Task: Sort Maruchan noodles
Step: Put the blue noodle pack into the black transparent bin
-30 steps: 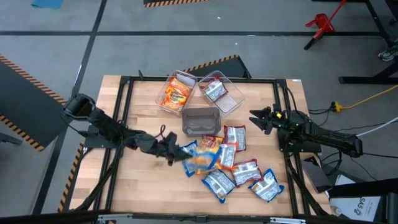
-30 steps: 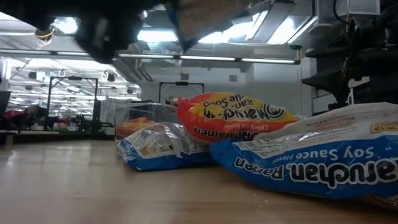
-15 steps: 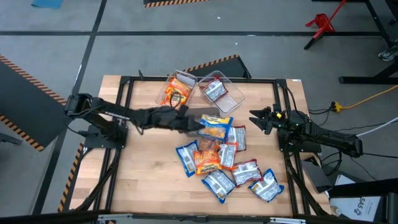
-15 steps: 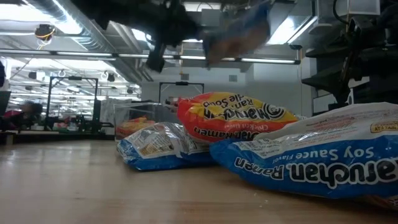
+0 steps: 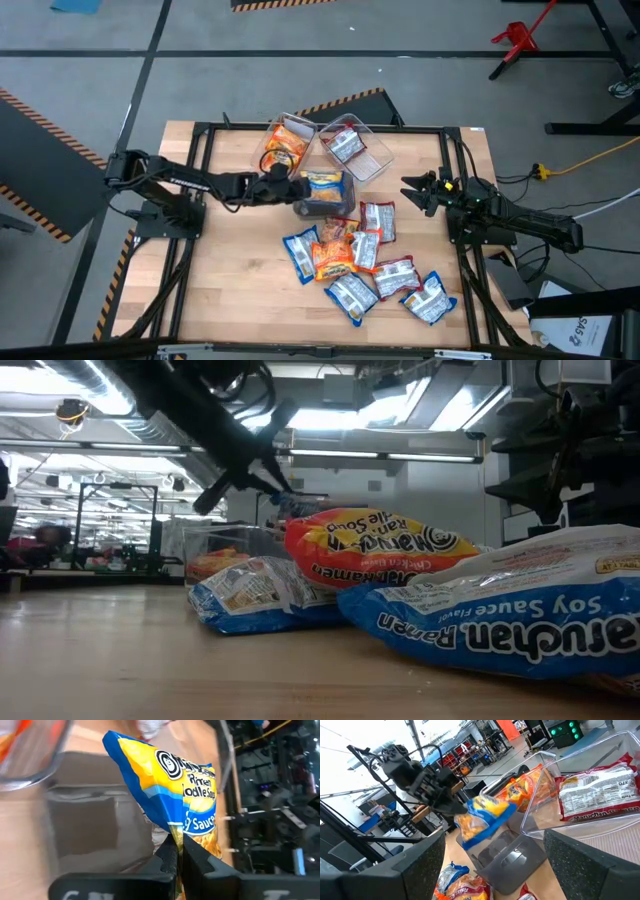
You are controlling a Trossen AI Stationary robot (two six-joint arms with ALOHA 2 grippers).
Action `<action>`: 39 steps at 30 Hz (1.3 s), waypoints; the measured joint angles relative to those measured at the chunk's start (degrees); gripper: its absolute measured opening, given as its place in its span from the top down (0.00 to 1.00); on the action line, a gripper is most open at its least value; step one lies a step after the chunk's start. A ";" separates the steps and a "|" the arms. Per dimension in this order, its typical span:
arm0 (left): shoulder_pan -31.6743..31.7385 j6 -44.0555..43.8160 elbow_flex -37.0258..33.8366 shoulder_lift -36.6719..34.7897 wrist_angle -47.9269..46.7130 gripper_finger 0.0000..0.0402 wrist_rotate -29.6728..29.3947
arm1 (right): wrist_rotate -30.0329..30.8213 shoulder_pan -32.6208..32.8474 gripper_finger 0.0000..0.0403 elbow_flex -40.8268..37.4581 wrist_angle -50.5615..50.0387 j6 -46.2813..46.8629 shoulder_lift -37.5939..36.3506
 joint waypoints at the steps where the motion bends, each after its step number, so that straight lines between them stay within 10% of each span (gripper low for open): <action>1: -0.15 -0.53 -0.54 0.00 0.12 1.00 -0.02 | 0.01 -0.01 0.20 0.00 -0.01 -0.03 0.00; 39: -0.60 -1.69 -1.19 3.67 -1.62 0.98 -2.08 | 0.46 -0.02 0.20 0.00 0.04 -0.05 0.02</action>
